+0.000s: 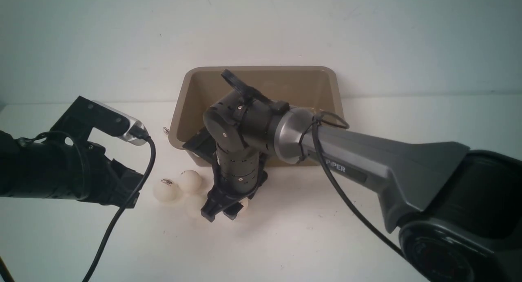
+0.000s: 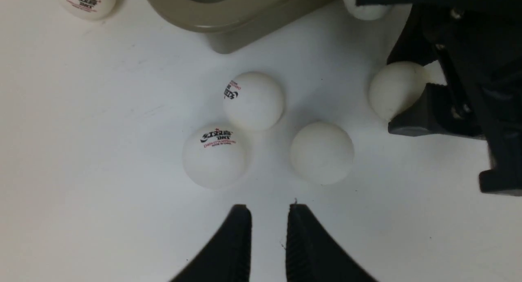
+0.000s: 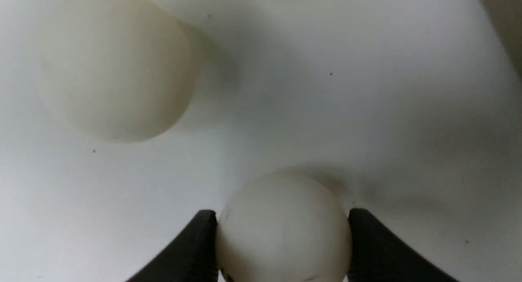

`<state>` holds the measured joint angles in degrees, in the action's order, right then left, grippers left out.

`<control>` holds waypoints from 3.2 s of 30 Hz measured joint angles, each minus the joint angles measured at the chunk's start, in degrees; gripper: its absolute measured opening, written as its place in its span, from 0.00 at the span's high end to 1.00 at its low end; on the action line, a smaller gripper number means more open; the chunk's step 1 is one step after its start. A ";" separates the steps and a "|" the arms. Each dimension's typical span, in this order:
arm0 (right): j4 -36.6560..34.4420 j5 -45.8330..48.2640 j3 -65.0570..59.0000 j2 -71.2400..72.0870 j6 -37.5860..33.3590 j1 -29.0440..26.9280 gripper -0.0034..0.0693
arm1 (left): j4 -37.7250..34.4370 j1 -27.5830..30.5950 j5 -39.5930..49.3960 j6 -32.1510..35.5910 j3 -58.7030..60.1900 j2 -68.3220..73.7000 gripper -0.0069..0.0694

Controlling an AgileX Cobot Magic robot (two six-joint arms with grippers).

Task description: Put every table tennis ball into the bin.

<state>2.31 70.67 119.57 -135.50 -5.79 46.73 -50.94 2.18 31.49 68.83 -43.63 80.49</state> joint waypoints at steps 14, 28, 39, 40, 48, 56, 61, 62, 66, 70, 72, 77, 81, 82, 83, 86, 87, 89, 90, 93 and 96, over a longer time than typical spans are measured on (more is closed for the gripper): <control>15.43 -12.96 0.35 14.47 1.96 -3.02 0.45 | 0.00 0.00 -0.45 0.00 0.00 0.00 0.76; 3.40 -18.37 0.06 4.90 0.21 -16.25 0.29 | 0.00 0.00 -3.21 5.62 0.00 0.00 0.60; 5.99 -12.92 -0.01 10.67 -1.46 -16.25 0.23 | -1.80 0.00 -2.08 37.07 0.00 0.00 0.32; 6.12 -11.75 -0.01 11.79 -1.96 -16.25 0.23 | -3.24 0.00 -2.64 39.81 0.00 0.06 0.32; 6.67 -6.16 -0.01 20.24 -4.92 -16.44 0.23 | -14.30 0.00 -2.20 47.47 -1.66 7.25 0.32; 6.86 -2.01 -0.01 27.33 -5.74 -19.84 0.23 | -12.24 0.00 -4.47 25.09 -8.56 12.89 0.32; 6.17 -1.80 -0.01 28.87 -5.79 -20.27 0.23 | -3.68 0.00 -6.50 -0.31 -11.31 12.89 0.32; 5.84 -1.80 -0.01 28.87 -5.79 -20.27 0.23 | 0.07 0.00 -6.28 -4.59 -11.53 12.90 0.32; 4.61 -1.61 -0.01 28.87 -5.79 -20.27 0.23 | 14.63 0.00 -4.22 -18.99 -11.92 13.15 0.32; 4.09 -1.09 -0.01 28.87 -5.79 -20.27 0.23 | 21.98 -0.06 -3.28 -27.86 -11.99 13.20 0.32; 3.70 -0.69 -0.01 28.87 -5.79 -20.27 0.23 | 25.30 -0.34 -2.77 -31.09 -12.35 13.20 0.32; 3.44 0.08 -0.01 28.87 -5.79 -20.27 0.23 | 28.22 -1.81 -0.80 -35.28 -13.94 13.26 0.32; 2.95 0.77 -0.01 28.87 -5.79 -20.27 0.23 | 28.78 -3.49 1.49 -36.31 -15.97 14.05 0.32; 2.81 0.92 -0.01 28.87 -5.79 -20.27 0.23 | 28.83 -4.03 2.10 -36.68 -16.67 14.63 0.32; 2.73 1.14 -0.01 28.87 -5.79 -20.27 0.23 | 28.90 -4.54 2.83 -37.09 -17.58 15.55 0.32; 2.68 1.56 -0.01 28.87 -5.79 -20.27 0.23 | 29.07 -5.02 4.48 -38.03 -19.64 18.03 0.32; 2.65 1.67 -0.01 28.87 -5.79 -20.27 0.23 | 29.29 -5.02 5.34 -38.15 -20.68 19.39 0.32; 2.60 1.81 -0.01 28.87 -5.79 -20.27 0.23 | 29.74 -5.02 6.79 -38.10 -22.37 20.93 0.32; 2.60 1.81 -0.01 28.87 -5.79 -20.27 0.23 | 29.88 -5.02 7.88 -37.90 -23.11 21.36 0.32; 2.58 1.81 -0.01 28.87 -5.79 -20.27 0.23 | 30.16 -5.02 9.82 -36.56 -24.84 22.53 0.32; 2.58 1.81 -0.01 28.87 -5.79 -20.27 0.23 | 30.61 -5.02 12.46 -32.81 -27.13 24.12 0.32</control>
<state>4.89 72.48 119.57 -106.63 -11.58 26.46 -20.32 -2.84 43.95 36.02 -70.76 104.61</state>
